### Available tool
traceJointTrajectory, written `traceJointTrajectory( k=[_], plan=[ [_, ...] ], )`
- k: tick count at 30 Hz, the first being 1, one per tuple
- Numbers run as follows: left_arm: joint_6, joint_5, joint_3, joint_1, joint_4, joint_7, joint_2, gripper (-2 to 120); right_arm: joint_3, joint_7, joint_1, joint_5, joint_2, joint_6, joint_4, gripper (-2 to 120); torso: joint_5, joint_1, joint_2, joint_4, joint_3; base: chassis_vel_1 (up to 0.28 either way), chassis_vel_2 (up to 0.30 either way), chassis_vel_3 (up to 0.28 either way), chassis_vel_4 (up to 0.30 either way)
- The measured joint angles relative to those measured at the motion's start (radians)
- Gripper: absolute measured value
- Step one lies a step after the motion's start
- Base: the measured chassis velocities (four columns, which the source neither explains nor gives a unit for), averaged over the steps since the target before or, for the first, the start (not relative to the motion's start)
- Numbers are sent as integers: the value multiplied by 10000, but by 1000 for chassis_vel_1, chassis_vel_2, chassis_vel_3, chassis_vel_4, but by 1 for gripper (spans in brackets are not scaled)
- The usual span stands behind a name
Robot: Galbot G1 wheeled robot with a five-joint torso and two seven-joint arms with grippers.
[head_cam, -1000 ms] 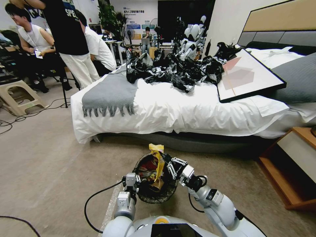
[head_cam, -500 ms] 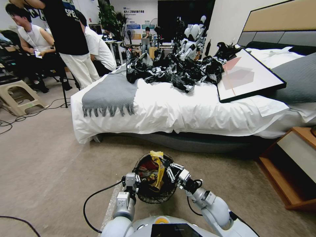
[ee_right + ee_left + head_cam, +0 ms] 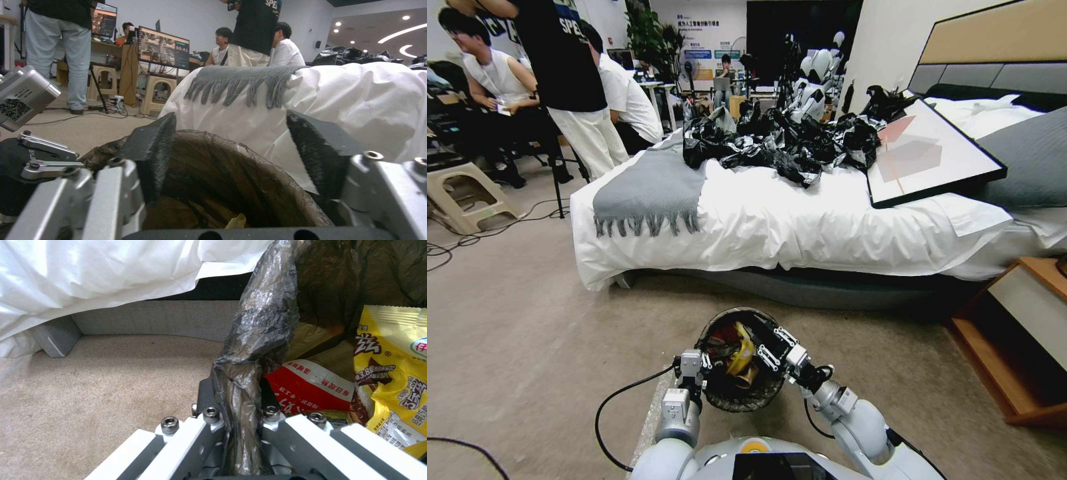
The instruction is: Pick up the trash bin, then pick up the garbage from the floor and place it into the trash bin.
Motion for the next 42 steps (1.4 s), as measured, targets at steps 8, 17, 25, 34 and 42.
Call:
traceJointTrajectory(
  k=[8,17,25,34,42],
  plan=[
    [7,0,-18,4,-32,2,-5,0,-19,0,1,-14,-32,2,66,99,0,0,0,0,0,0,0,0,0],
    [22,-17,-66,-43,-11,6,4,0,38,33,-122,-34,-85,6,550,100,1,0,-1,0,0,0,0,0,0],
    [34,-62,-175,-86,26,9,87,0,970,2426,-241,-1006,982,-563,2265,100,3,0,0,0,-1,0,0,0,0],
    [51,-186,-268,-159,-26,8,228,0,2655,4346,-1389,-1375,2699,-716,1837,100,0,0,0,-2,0,0,0,0,0],
    [81,-231,-243,-143,-103,15,282,0,3087,4462,-2002,-1425,2966,48,934,100,0,0,0,0,-1,0,0,0,0]
  ],
)
